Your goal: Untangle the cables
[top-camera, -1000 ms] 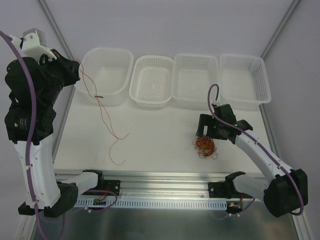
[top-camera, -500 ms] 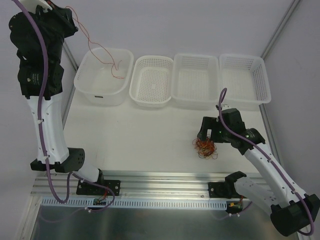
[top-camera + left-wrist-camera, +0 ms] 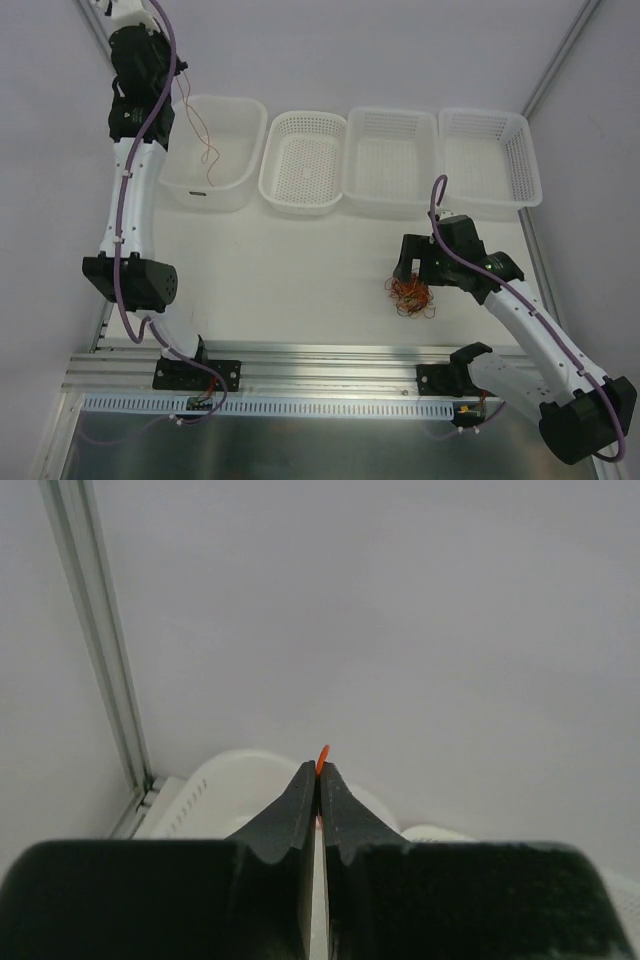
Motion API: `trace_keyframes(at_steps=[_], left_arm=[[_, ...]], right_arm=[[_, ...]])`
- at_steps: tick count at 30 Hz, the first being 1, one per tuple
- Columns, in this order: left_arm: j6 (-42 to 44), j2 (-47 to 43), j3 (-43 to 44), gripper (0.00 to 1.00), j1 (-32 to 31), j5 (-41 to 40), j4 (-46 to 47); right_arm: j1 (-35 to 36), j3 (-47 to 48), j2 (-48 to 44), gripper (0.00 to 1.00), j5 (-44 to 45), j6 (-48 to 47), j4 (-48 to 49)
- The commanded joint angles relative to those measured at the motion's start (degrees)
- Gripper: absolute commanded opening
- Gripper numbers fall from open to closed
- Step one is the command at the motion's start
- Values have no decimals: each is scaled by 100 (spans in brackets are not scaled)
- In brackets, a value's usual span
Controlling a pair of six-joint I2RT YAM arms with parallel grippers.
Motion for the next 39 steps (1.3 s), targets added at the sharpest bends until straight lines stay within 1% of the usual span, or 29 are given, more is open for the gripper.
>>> trace_keyframes(at_steps=[1,3,4,6,7,10,11,13,14,17,18,19,20,21,22,23,24,25,26,27,28,30,31,32,33,35,36,38,39], left_arm=[[91,421,-508,0,128,82,253],[99,615,-746,0,136,29,235],[21,772,-807,8,136,29,226],[-85,870,-896,18,276,213,130],[-146,914,-913,37,286,257,77],[-313,775,-948,58,286,257,-177],[-357,695,-1079,68,277,310,-204],[-471,397,-1247,77,277,538,-327],[-515,274,-1456,84,268,617,-371],[-770,-332,-2063,94,277,1012,-582],[-858,-717,-2273,96,277,1318,-609],[-1120,-920,-2780,99,268,1521,-635],[-1244,-1131,-3064,99,268,1723,-644],[-1463,-1542,-3336,99,260,1978,-644],[-1535,-1747,-3913,99,233,2372,-653],[-1588,-1949,-4198,99,190,2541,-662],[-1649,-2377,-4488,99,146,2630,-688],[-1667,-2599,-5065,99,-38,2718,-705],[-1711,-2827,-5358,99,-248,2745,-732],[-1877,-3265,-5639,99,-363,2762,-758],[-1957,-3487,-6207,99,-521,2815,-758],[-2149,-4057,-6720,99,-1013,2807,-776],[-2238,-4226,-7167,99,-1172,2806,-785],[-2334,-4375,-7363,99,-1312,2833,-793],[-2527,-4646,-7538,99,-1592,2850,-820],[-2773,-4990,-8048,99,-1822,2816,-829],[-2975,-5088,-8320,99,-2006,2780,-829],[-3152,-5281,-8541,99,-2209,2675,-829],[-3335,-5325,-8708,99,-2393,2631,-820]], right_arm=[[30,57,-1,97,-47,25,128],[38,48,16,97,15,-27,119],[30,39,25,97,41,-45,101],[30,57,43,97,94,-71,75],[38,74,51,97,155,-89,75],[38,92,87,97,383,-98,48],[38,109,139,97,402,-106,48],[38,136,262,97,437,-106,22],[38,127,289,97,463,-106,31],[47,66,350,98,656,-72,83],[30,-30,342,98,770,-63,110],[38,-118,307,98,815,-62,171],[38,-119,306,98,858,-71,189],[30,-189,315,99,946,-63,206],[30,-198,359,99,982,-80,207],[30,-207,394,99,1025,-97,224],[30,-250,438,99,1087,-98,242],[30,-277,499,97,1105,-89,250],[38,-303,595,97,1114,-71,320],[38,-451,649,96,1027,-28,399],[38,-523,693,95,956,16,496],[65,-646,860,94,694,122,707],[160,-716,912,93,631,253,769],[248,-751,982,92,613,324,917],[449,-795,1096,92,543,411,1014],[626,-875,1272,91,307,710,1356],[880,-875,1456,90,288,789,1445],[1153,-752,1615,89,288,1009,1639],[1424,-682,1781,89,296,1018,1691]])
